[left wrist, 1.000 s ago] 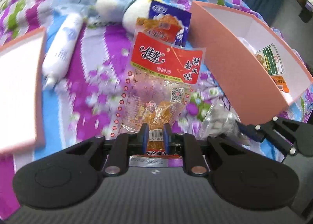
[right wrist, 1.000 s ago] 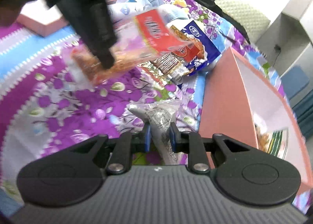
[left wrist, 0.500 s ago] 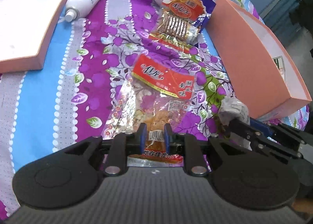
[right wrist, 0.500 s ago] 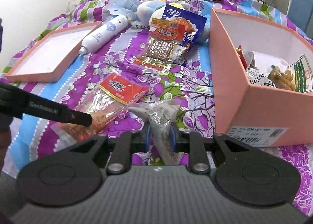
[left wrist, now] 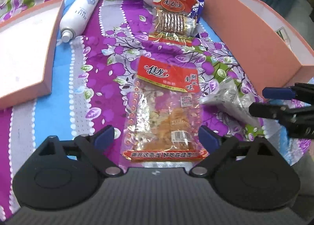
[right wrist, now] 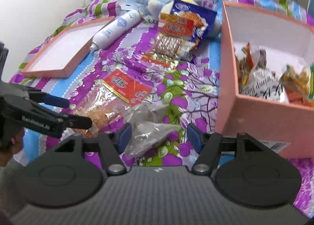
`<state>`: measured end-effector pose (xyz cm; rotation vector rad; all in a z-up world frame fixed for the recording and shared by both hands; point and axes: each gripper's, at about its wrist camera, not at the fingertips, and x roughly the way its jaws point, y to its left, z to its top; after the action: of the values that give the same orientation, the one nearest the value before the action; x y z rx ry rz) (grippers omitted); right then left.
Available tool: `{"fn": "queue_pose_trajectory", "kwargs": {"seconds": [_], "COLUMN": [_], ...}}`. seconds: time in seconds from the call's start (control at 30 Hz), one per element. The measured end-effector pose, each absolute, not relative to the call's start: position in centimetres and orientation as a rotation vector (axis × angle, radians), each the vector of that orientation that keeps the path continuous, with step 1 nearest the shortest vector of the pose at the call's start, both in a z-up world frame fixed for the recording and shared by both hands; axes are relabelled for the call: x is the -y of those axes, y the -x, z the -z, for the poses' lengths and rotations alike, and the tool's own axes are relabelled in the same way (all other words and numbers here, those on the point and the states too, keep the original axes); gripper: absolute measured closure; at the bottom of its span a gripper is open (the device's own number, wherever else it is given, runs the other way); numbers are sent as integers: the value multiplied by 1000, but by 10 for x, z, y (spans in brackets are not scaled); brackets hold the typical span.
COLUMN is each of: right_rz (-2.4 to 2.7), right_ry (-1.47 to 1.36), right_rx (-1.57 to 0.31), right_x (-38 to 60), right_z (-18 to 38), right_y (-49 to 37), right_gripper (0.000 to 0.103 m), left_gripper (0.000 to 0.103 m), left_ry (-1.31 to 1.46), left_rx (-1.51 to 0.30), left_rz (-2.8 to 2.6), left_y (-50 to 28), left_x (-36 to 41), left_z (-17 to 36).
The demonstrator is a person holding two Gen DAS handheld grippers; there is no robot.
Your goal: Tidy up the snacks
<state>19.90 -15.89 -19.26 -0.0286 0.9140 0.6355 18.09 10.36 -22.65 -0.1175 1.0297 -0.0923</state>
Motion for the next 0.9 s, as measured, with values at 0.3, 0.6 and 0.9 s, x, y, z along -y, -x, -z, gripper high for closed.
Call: {"fn": "queue_pose_trajectory", "kwargs": {"seconds": [0.3, 0.6, 0.9], "right_rz": [-715, -735, -633], "right_ry": [-27, -48, -27], "right_rx": [-1018, -977, -935], "right_x": [154, 146, 155], "right_z": [219, 224, 200], "right_y": [-212, -203, -192], "right_gripper": [42, 63, 75], "left_gripper": [1, 19, 60], "left_ry": [130, 111, 247], "left_rx": [-1053, -1049, -1063], "left_rz": [98, 60, 61], "left_y": [-186, -183, -177], "left_x": [-91, -81, -79], "left_z": [248, 242, 227]}}
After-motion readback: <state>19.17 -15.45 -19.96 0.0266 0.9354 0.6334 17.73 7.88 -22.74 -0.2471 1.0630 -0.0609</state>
